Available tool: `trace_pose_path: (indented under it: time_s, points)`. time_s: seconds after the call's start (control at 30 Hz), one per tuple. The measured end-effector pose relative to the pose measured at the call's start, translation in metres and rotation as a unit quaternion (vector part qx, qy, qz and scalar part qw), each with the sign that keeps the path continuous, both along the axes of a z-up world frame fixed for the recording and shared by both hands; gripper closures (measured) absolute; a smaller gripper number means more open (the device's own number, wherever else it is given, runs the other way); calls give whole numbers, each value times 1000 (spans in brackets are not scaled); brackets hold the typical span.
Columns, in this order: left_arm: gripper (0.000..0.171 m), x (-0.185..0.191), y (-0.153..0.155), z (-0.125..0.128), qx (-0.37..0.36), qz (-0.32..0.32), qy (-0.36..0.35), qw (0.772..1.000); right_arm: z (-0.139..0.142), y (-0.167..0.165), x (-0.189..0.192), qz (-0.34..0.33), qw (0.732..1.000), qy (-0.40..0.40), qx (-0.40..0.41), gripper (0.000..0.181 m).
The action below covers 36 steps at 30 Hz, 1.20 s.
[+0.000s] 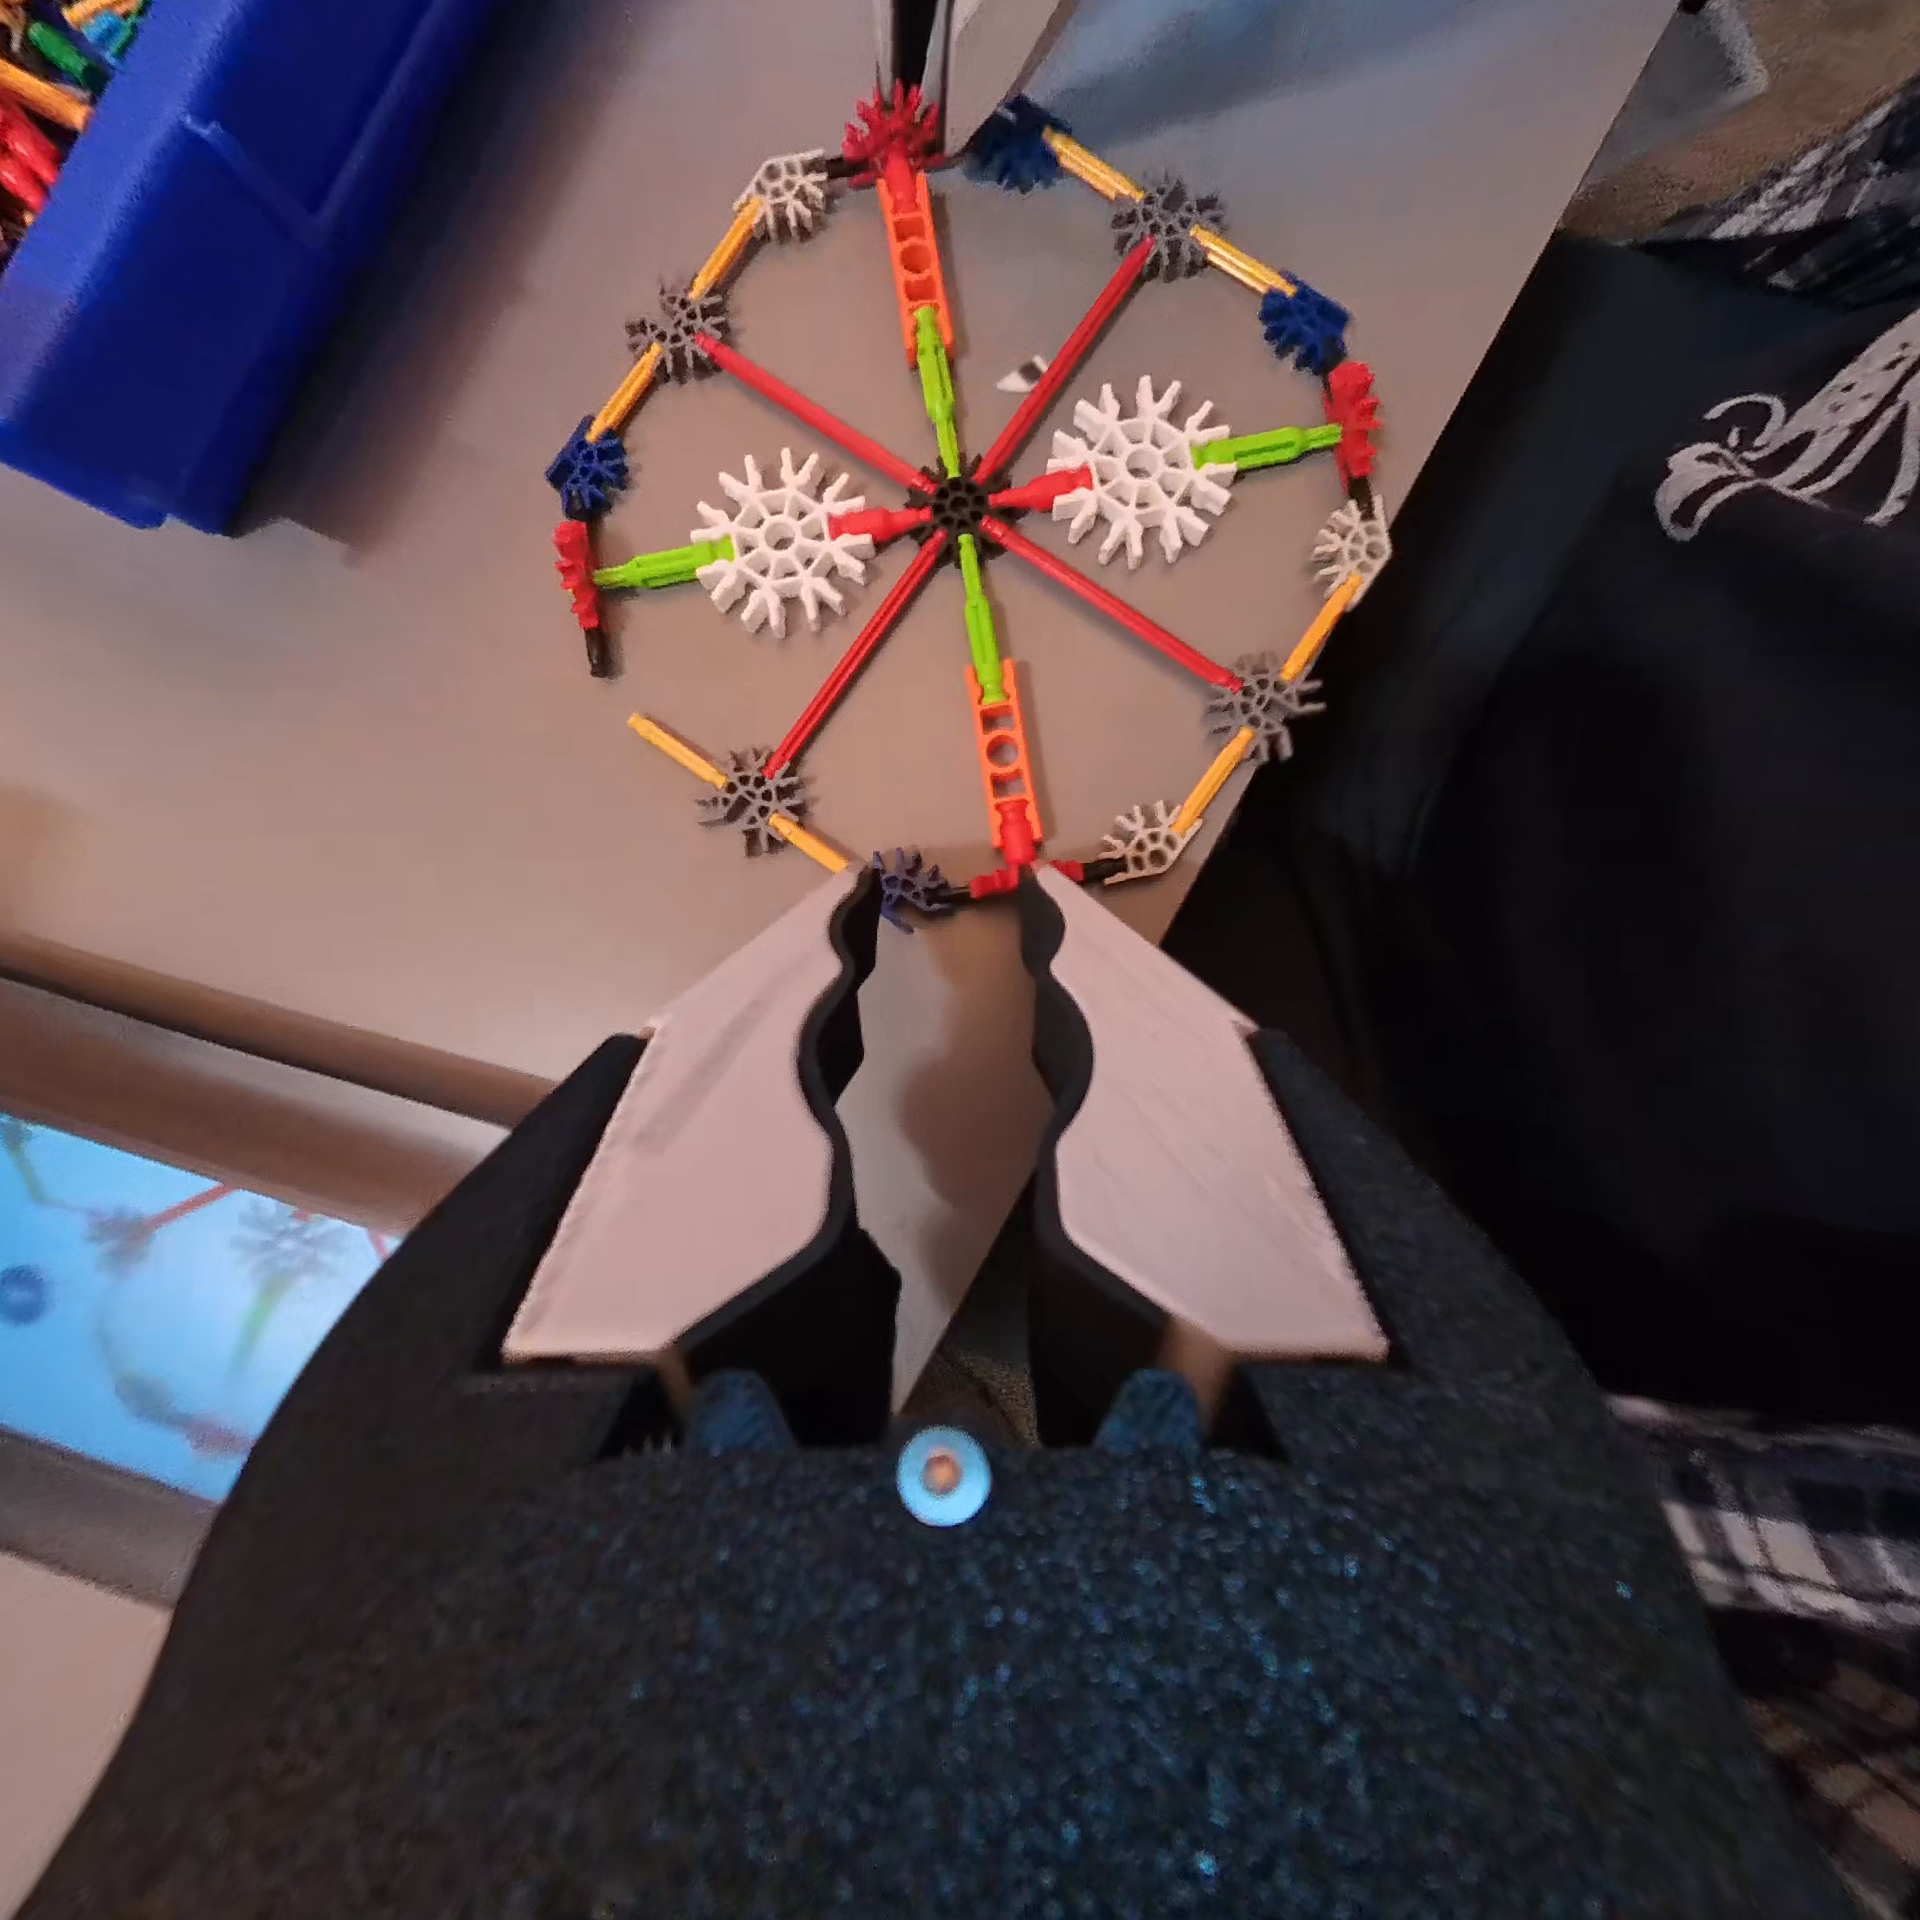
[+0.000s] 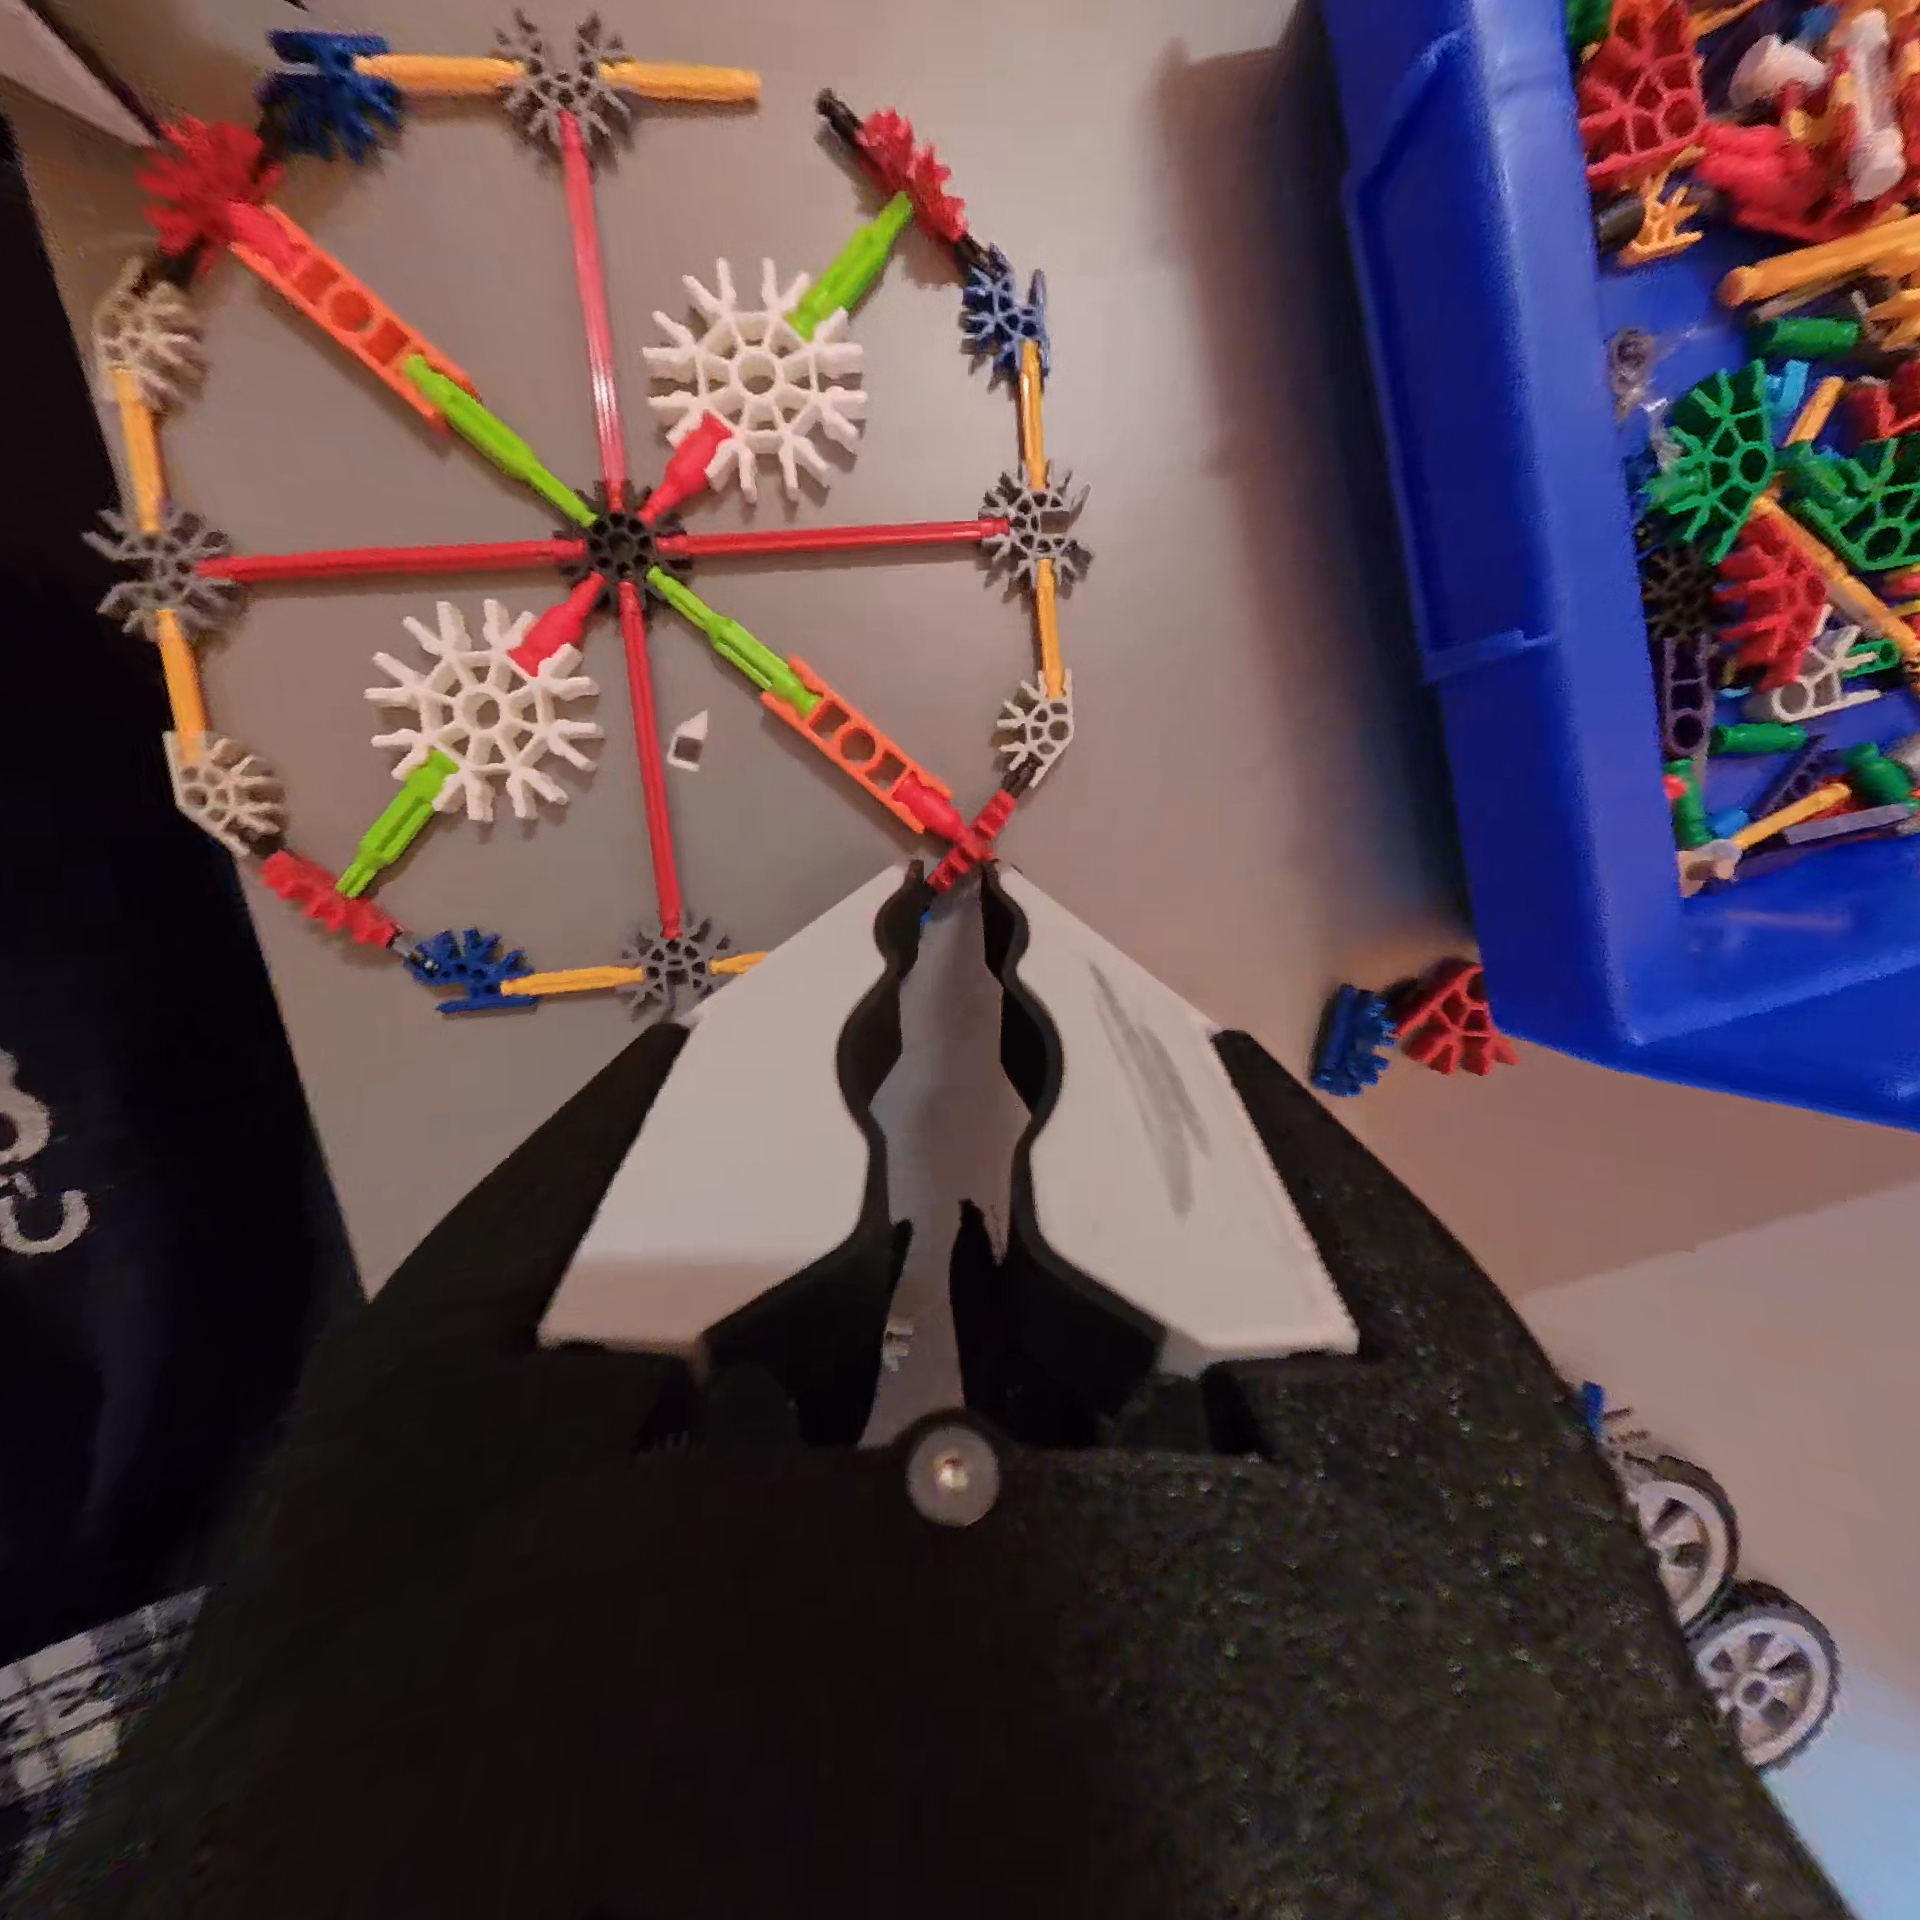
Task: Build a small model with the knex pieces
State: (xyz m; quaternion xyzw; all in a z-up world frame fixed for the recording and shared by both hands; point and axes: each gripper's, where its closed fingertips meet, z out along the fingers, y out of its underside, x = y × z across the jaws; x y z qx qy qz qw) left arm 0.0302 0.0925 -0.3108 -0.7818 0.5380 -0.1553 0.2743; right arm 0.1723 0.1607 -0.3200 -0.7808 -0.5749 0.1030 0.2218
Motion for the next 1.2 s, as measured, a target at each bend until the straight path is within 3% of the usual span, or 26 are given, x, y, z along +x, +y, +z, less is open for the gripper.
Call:
trace_pose_path:
  time_s: [0.2,0.6,0.93,1.2]
  points:
    - [138,15,-9,1,17,31,-25,999,-2,14,-1,-8,1000,-8,16,173]
    - [134,37,-22,-8,27,31,-66,997,-4,39,-17,-6,999,-21,45,175]
    - [135,33,-31,-1,44,-5,-80,996,16,29,-4,-22,999,11,37,168]
    - [135,42,-39,-12,36,-11,-79,996,4,18,2,-22,1000,4,13,168]
